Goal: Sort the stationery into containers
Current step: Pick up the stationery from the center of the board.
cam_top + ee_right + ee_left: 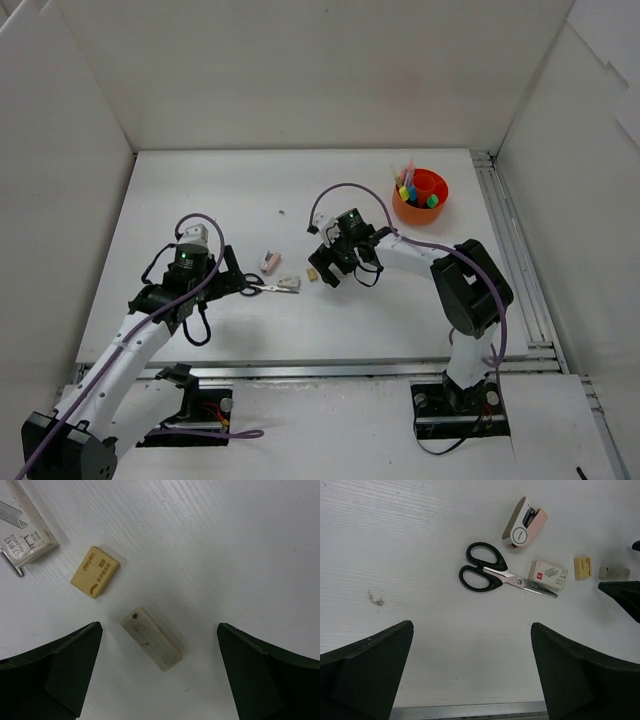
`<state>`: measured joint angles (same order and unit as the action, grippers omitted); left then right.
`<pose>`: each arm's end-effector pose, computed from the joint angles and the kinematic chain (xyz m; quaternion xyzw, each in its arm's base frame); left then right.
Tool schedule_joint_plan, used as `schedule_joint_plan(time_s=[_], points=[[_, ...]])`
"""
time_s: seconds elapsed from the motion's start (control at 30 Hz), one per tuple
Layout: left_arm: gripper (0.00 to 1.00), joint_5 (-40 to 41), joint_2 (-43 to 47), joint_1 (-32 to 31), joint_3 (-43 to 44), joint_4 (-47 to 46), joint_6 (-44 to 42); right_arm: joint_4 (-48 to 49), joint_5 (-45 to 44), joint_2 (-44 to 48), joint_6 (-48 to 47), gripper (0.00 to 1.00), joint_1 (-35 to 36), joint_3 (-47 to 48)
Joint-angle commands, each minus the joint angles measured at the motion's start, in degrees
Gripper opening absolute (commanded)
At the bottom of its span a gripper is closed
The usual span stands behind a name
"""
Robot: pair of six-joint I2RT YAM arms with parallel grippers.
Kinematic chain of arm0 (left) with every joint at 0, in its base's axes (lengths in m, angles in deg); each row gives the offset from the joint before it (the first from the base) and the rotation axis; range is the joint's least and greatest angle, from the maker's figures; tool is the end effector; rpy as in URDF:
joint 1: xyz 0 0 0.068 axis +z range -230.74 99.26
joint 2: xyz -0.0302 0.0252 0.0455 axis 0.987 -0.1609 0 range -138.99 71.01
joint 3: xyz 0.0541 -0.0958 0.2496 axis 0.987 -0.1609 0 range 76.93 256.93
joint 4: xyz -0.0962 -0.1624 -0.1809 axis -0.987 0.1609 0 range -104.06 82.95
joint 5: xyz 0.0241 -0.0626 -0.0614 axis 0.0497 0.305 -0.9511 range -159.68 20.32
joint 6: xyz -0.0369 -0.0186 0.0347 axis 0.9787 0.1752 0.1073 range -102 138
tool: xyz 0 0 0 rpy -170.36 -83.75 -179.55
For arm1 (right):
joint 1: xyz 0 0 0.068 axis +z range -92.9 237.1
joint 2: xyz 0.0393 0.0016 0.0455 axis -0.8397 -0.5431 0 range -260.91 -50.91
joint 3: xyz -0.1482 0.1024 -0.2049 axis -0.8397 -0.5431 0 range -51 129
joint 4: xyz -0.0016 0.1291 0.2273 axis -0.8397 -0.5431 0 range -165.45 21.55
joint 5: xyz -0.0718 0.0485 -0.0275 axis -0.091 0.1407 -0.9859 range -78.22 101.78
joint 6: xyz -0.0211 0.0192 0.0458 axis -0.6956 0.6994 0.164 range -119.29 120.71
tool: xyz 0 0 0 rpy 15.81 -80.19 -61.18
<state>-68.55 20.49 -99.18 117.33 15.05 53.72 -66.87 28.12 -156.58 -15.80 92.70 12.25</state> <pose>0.1794 -0.0591 0.2639 -0.1399 0.8925 -0.1872 0.3857 0.3150 0.2376 0.1760 -0.4484 0.7828 0.1956 0.3847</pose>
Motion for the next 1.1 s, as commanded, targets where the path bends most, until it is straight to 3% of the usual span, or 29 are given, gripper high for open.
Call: schedule_joint_plan(time_s=[0.0, 0.17, 0.23, 0.27, 0.37, 0.47, 0.63, 0.87, 1.07], points=[[1.00, -0.2, 0.1, 0.7, 2.4, -3.0, -1.4, -0.7, 3.7, 1.3, 2.6, 0.98, -0.6, 0.0], [0.99, -0.3, -0.3, 0.7, 2.0, -4.1, -2.0, -1.2, 6.6, -0.6, 4.6, 0.89, -0.6, -0.6], [1.00, -0.2, -0.5, 0.7, 2.2, -4.6, -2.2, -1.2, 5.3, -1.5, 5.4, 0.77, -0.4, -0.3], [1.00, -0.2, -0.9, 0.7, 2.4, -4.6, -2.2, -1.2, 4.7, -2.0, 6.4, 0.70, -0.4, -0.1], [0.99, -0.2, -1.5, 1.2, 3.2, -4.1, -2.6, -1.3, 2.4, -1.6, 8.2, 0.27, -0.3, -0.3], [1.00, -0.1, -1.5, 1.2, 3.1, -4.3, -2.7, -1.2, -0.3, -0.1, 9.9, 0.12, -0.2, -1.1], [1.00, -0.4, -1.9, 1.2, 3.3, -5.0, -2.9, -1.2, -6.7, 3.4, 12.7, 0.00, -0.1, -2.5], [0.99, -3.3, -2.8, 1.2, 3.5, -6.9, -4.7, -0.4, -15.8, 13.8, 15.6, 0.00, -2.7, -0.4], [0.99, -7.7, -2.1, 1.2, 3.5, -9.2, -7.2, 2.4, -17.6, 17.9, 20.9, 0.00, -12.6, 5.2]])
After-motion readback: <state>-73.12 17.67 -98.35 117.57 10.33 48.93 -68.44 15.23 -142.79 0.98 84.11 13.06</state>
